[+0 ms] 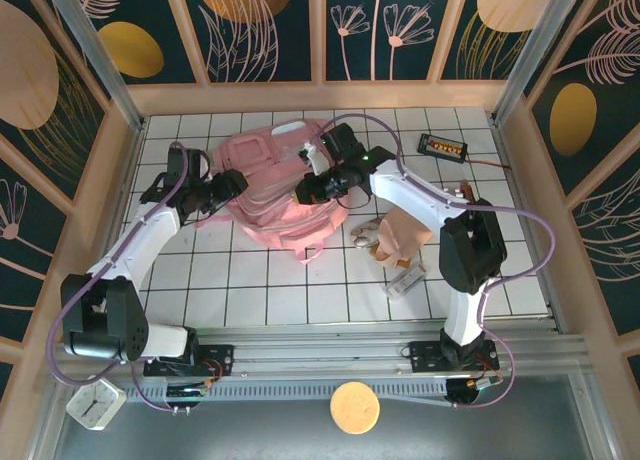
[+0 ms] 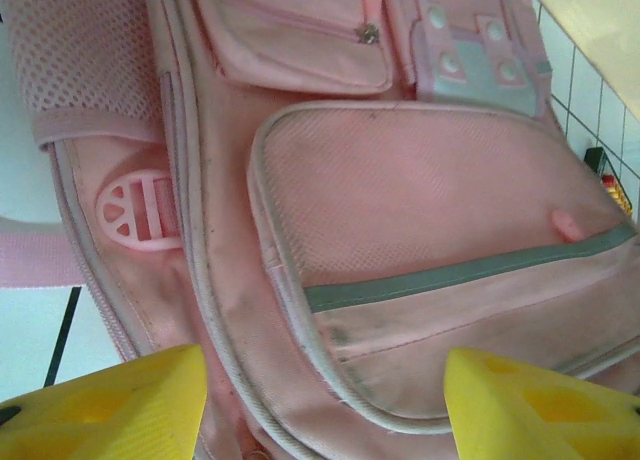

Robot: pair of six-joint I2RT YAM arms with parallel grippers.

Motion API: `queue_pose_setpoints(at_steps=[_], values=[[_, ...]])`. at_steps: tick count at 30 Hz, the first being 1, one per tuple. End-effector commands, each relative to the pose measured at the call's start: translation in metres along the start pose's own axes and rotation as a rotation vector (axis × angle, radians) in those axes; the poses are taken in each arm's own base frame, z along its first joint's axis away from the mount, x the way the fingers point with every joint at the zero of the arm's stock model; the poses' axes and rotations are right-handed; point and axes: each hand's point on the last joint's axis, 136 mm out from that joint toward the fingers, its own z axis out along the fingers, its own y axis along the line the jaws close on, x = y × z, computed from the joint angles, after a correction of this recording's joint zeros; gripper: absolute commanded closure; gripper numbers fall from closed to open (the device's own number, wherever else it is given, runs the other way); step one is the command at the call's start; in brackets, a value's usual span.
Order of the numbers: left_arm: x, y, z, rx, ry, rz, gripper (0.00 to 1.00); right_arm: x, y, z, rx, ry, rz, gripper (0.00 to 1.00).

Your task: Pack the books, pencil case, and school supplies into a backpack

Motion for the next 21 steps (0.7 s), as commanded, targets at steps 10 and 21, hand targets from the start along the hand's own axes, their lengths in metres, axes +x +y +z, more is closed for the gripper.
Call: queue_pose_setpoints(at_steps=[10,21], values=[[0.011,0.000,0.035,0.126,0.064,-0.131,0.44,-0.035,0.053,-0.060,-0.127,-0.120,-0.153,1.00],[0.001,-0.018,0.041,0.211,0.070,-0.174,0.44,-0.034,0.052,-0.053,-0.145,-0.110,-0.152,1.00]])
